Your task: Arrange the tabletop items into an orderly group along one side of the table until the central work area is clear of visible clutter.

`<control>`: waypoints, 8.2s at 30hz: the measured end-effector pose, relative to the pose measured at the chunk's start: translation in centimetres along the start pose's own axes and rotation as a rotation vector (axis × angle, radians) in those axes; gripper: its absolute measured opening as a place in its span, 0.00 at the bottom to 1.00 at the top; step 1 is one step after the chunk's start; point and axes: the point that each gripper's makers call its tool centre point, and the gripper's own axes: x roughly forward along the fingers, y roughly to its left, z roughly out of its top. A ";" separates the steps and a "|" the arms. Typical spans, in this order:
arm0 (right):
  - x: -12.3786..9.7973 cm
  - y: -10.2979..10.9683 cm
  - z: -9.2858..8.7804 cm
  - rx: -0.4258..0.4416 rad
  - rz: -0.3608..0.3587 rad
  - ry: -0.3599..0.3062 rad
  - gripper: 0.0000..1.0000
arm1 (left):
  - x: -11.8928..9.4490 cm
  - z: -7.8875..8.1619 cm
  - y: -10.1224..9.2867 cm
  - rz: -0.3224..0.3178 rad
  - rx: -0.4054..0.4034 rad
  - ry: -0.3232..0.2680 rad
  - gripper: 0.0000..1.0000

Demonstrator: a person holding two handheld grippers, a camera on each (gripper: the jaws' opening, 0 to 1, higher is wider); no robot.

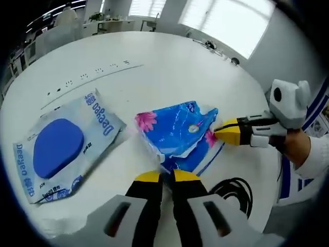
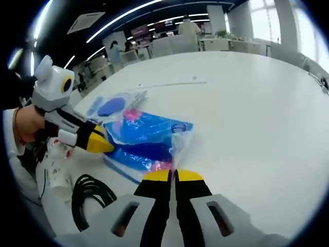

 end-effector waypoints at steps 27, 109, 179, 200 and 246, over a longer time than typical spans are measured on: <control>-1.4 -1.9 6.7 -0.049 -0.010 -0.113 0.00 | -1.7 6.0 -0.7 0.015 -0.050 -0.102 0.01; 7.2 -5.8 7.9 0.026 0.006 -0.057 0.01 | 3.0 9.2 5.2 0.152 -0.388 -0.126 0.13; 4.3 -4.6 9.1 -0.014 0.017 -0.089 0.35 | -1.1 10.6 3.6 0.105 -0.230 -0.205 0.57; 1.0 -2.9 11.0 -0.048 0.041 -0.144 0.56 | -5.3 11.3 2.9 0.042 -0.130 -0.265 0.74; -6.5 4.9 6.6 -0.192 0.126 -0.104 0.64 | -13.9 3.5 -2.8 -0.031 0.110 -0.260 0.88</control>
